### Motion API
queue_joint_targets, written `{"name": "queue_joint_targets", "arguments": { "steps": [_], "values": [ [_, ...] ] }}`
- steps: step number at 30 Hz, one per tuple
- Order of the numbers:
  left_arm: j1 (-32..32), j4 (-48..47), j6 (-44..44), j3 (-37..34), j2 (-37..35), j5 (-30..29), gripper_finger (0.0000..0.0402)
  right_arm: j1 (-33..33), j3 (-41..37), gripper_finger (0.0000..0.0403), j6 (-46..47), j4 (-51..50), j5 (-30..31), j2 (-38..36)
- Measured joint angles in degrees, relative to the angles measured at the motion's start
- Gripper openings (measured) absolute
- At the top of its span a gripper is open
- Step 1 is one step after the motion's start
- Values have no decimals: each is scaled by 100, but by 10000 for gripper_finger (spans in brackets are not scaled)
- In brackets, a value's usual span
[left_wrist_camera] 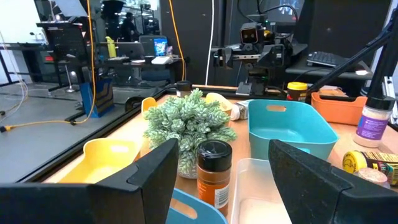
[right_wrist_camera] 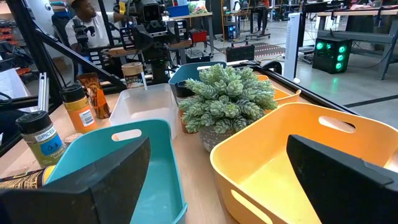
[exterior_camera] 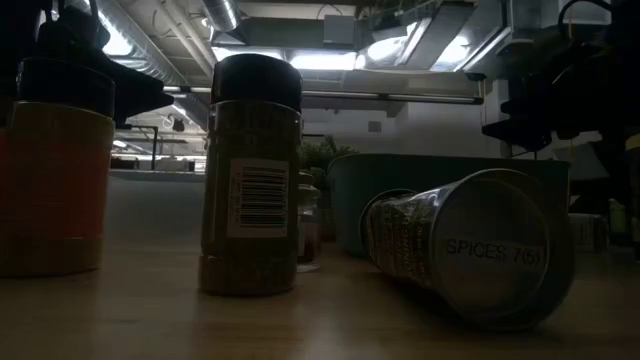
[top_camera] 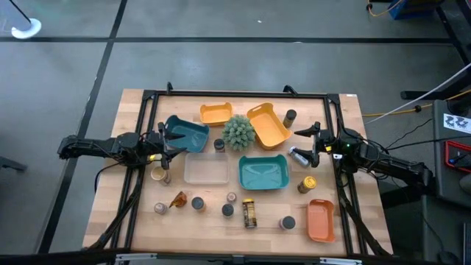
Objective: Sort spices by type
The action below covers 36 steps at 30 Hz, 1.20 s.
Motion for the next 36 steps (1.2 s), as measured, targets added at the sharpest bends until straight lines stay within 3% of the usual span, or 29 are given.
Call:
{"name": "queue_joint_targets", "arguments": {
  "steps": [9, 18, 26, 32, 36],
  "values": [
    [2, 225, -17, -31, 2, -21, 235, -1, 0, 376, 0, 0, 0, 0],
    [7, 2031, -101, -20, 314, -124, 235, 1, 0, 376, -2, 4, 1, 0],
    [7, 3506, -86, 54, 2071, -120, 235, 1, 0, 376, -57, 8, 0, 0],
    [7, 3482, 119, 820, 3591, -115, 235, 1, 0, 376, -57, 9, -9, 1],
    [7, 2710, 163, 1556, 4470, -115, 235, 1, 0, 376, -31, 9, -13, 0]
  ]
}}
